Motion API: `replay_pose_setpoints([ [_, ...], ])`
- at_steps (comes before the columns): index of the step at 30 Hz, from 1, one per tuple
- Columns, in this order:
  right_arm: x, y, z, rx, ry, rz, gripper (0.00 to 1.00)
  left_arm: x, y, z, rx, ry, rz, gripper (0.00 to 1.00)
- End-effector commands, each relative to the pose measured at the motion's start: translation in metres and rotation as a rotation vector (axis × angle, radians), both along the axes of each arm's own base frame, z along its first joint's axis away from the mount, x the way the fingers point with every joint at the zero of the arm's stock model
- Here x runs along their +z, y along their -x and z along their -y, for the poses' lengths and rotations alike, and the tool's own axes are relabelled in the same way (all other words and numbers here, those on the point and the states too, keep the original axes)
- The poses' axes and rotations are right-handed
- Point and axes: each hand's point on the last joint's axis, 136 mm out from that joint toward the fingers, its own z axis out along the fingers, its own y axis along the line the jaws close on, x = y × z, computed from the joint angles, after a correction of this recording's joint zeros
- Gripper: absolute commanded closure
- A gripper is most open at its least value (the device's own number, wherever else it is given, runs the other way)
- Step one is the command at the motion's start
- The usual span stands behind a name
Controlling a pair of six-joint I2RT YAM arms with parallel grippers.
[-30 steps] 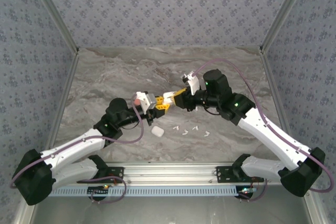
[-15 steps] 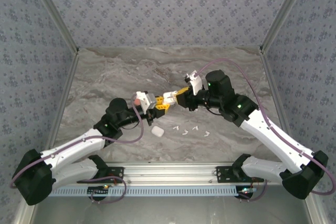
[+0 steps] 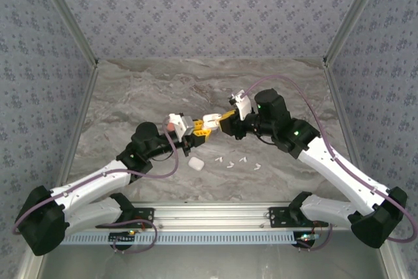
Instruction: Insert the wireless bluetooth earbuds into the charging case
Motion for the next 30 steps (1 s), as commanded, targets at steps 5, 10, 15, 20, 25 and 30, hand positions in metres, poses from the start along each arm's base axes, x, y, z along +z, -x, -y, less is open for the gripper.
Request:
replay_pose_setpoints([
  [5,0.001,0.014,-0.002,0.067,-0.019,0.029,0.76,0.032,0.003,0.003,-0.02,0.066,0.058,1.0],
  [10,0.002,0.017,-0.001,0.078,-0.034,0.039,0.74,0.032,0.004,0.003,-0.025,0.066,0.061,1.0],
  [15,0.005,0.019,-0.002,0.091,-0.059,0.038,0.72,0.033,0.005,0.002,-0.026,0.073,0.071,1.0],
  [20,0.011,0.02,-0.004,0.102,-0.088,0.04,0.65,0.033,0.006,0.001,-0.029,0.076,0.072,1.0],
  [25,0.027,0.018,0.002,0.079,-0.134,0.046,0.5,0.033,0.006,0.0,-0.023,0.079,0.071,1.0],
  [30,0.045,0.002,0.036,-0.072,-0.238,0.025,0.32,0.03,0.003,-0.005,0.015,0.077,0.067,1.0],
])
